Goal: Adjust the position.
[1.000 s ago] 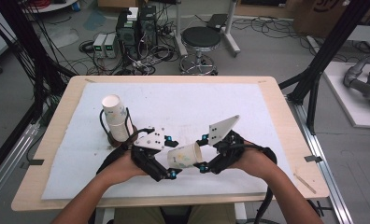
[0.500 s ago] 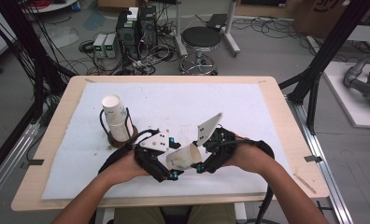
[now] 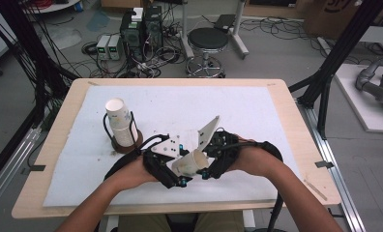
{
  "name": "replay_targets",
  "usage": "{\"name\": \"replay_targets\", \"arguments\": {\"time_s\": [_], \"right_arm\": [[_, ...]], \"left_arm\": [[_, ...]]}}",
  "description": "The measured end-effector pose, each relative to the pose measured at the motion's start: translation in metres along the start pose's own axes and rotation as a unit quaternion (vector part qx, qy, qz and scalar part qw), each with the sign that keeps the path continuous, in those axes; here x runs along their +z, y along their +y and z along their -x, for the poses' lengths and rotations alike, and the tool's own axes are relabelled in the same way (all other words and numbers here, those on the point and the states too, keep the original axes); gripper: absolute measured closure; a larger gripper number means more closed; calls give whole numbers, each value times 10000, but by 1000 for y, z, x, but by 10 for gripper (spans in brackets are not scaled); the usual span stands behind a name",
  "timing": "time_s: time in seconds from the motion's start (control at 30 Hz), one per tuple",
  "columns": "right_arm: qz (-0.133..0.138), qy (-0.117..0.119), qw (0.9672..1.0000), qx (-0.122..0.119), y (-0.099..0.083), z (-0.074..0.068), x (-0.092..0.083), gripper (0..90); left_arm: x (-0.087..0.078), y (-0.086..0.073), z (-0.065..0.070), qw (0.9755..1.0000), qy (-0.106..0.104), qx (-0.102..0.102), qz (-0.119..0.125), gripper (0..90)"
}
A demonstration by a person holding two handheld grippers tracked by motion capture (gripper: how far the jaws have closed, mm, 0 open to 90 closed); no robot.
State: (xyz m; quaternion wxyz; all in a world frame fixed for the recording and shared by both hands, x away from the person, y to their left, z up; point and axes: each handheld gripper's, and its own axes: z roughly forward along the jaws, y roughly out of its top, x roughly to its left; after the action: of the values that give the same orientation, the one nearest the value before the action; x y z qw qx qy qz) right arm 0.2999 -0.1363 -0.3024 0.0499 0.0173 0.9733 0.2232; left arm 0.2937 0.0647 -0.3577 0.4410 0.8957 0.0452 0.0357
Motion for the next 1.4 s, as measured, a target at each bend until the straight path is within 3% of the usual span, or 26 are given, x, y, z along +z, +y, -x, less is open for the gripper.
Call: {"name": "replay_targets", "arguments": {"time_s": [0.4, 0.9, 1.1, 1.27, 1.4], "right_arm": [[-219, 33, 9997, -38, 3, -1, 5, 297], [-416, 14, 9990, -160, 7, -1, 10, 303], [-385, 37, 9992, -117, 6, -1, 11, 299], [126, 19, 9999, 63, -2, 2, 8, 267], [695, -94, 9973, 198, -16, 4, 2, 256]], "left_arm": [[6, 1, -2, 9998, -147, -76, -70, 290], [13, 1, -4, 9995, -138, -38, -278, 346], [15, -4, -3, 9998, -123, -145, -90, 359], [16, -11, -6, 9995, -57, -281, 94, 341], [17, -19, -7, 9989, 46, -387, 245, 332]]}}
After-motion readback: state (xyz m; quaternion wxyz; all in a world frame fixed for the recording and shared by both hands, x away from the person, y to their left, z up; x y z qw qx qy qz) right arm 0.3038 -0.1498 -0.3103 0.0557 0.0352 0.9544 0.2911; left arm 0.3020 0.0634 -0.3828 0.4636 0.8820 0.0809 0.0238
